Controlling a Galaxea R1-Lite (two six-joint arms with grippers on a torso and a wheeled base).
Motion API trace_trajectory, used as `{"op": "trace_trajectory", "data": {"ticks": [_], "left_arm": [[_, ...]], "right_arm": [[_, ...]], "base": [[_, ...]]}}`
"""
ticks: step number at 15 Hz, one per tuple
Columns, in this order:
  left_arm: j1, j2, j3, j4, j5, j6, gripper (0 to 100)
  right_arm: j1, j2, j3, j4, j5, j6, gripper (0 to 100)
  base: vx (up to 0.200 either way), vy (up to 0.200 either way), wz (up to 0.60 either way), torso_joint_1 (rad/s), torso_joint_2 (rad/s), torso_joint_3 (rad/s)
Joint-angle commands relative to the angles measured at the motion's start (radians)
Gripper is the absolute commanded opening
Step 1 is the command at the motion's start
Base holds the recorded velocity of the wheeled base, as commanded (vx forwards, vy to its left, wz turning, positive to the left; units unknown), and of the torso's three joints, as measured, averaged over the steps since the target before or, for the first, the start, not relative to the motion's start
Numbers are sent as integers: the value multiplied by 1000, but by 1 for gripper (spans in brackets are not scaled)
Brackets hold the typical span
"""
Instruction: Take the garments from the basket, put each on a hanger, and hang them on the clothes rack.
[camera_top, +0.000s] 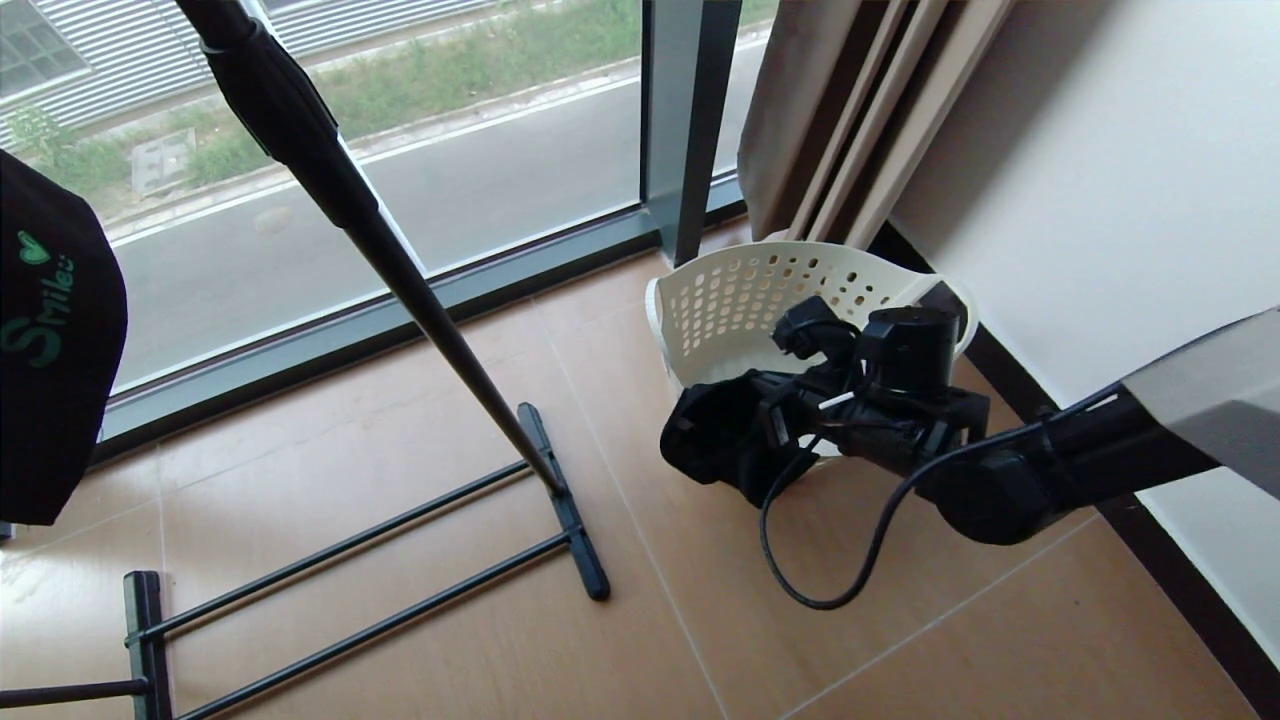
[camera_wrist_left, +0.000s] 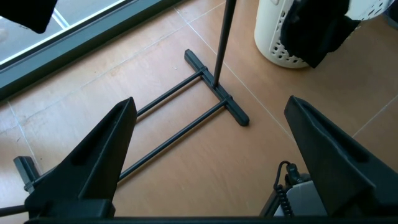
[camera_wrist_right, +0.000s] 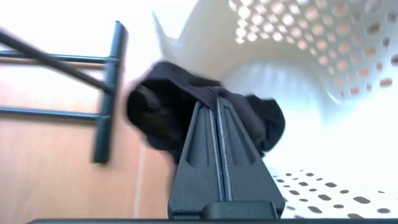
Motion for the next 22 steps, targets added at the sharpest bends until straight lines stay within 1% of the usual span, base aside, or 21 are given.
{"op": "trace_trajectory", "data": {"ticks": [1, 3, 4, 6, 8, 10, 14, 22], "left_arm": [[2, 1, 0, 0, 0, 0, 100], [0, 1, 0, 0, 0, 0, 100], [0, 1, 0, 0, 0, 0, 100], [0, 1, 0, 0, 0, 0, 100], [0, 1, 0, 0, 0, 0, 100], [0, 1, 0, 0, 2, 0, 100], [2, 1, 0, 0, 2, 0, 100], [0, 1, 0, -2, 4, 0, 100]], "right_arm": [[55, -191, 145, -42, -2, -36, 0], [58, -208, 162, -50, -2, -41, 0], [91, -323, 264, -81, -5, -59, 0], [114, -411, 326, -82, -7, -102, 0], [146, -483, 383, -82, -10, -116, 0], [160, -556, 421, -81, -25, -137, 0], [193, -624, 435, -81, -39, -153, 0], [192, -605, 426, -85, -38, -151, 0]], "base": [[0, 0, 0, 0, 0, 0], [0, 0, 0, 1, 1, 45], [0, 0, 0, 2, 2, 159], [0, 0, 0, 0, 2, 176], [0, 0, 0, -5, 2, 203], [0, 0, 0, 5, 5, 202], [0, 0, 0, 1, 4, 204], [0, 0, 0, 1, 1, 201]]}}
